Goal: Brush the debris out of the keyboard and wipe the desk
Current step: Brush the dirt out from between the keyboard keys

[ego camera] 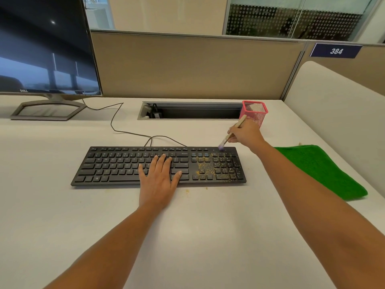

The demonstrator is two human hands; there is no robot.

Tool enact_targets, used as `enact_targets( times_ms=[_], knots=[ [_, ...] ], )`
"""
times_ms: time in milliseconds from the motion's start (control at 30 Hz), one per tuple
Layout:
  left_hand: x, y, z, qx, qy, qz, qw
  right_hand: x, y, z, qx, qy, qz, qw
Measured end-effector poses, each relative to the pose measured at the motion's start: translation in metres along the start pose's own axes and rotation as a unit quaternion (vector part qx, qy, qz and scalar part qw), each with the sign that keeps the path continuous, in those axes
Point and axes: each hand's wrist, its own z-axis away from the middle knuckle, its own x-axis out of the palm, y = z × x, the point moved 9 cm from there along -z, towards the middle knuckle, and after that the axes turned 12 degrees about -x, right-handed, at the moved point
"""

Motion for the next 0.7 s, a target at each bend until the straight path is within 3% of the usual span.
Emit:
enact_targets(
  times_ms=[233,333,500,700],
  knots=[
    [0.0,0.0,0.001,-0.001,0.0,0.001,1.0,-0.017,-0.002,0.003,-0.024,0.026,0.161,0.986],
    [0.0,0.0,0.001,-0.001,0.001,0.002,1.0,-0.003,-0.015,0.002,-0.055,-0.001,0.086,0.995],
    [0.0,0.001,0.001,-0.001,-0.003,-0.001,1.0,0.021,-0.019,0.011,-0.035,-0.061,-0.037,0.997],
    [0.0,0.0,0.001,-0.002,-0.002,-0.004,1.0,-0.012,-0.01,0.005,-0.033,-0.024,0.233,0.972]
  ],
)
